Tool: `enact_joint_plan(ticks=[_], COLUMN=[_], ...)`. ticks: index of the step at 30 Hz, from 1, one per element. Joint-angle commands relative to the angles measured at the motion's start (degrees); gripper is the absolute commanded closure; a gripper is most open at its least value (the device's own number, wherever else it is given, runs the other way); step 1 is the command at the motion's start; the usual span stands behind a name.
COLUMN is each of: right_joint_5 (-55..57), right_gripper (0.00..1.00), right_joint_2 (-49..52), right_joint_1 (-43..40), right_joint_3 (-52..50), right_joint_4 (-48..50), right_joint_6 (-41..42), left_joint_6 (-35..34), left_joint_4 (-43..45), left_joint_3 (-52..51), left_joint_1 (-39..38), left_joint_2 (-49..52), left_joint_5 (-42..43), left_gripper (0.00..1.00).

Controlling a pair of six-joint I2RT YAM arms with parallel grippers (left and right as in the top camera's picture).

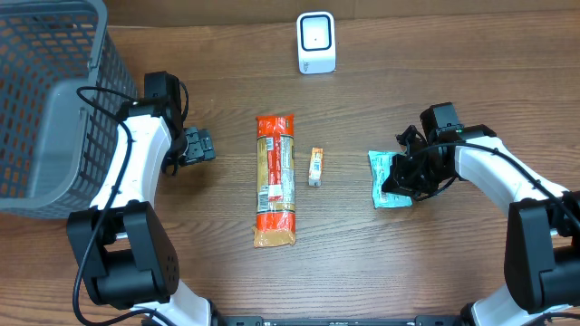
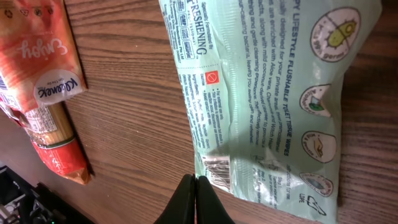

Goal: Scan the item barcode

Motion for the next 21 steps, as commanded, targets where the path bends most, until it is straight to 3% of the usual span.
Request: enact_joint_plan(ticks=[1, 21], right_joint_5=[0.5, 2.5], right_gripper=[0.96, 0.96], right_joint_2=[-0.4, -0.4], right_joint_1=[-0.2, 0.8], right_joint_3=[-0.4, -2.2], right_joint_4=[0.3, 1.9], right_joint_6=[-0.4, 0.0], left_joint_6=[0.9, 0.9], left_joint_4=[0.2, 0.2], left_joint_3=[0.2, 0.2], left_joint_1=[0.0, 0.0], left_joint_2=[-1.2, -1.2], left_joint_5=[-0.5, -0.5], left_gripper=[0.0, 0.0])
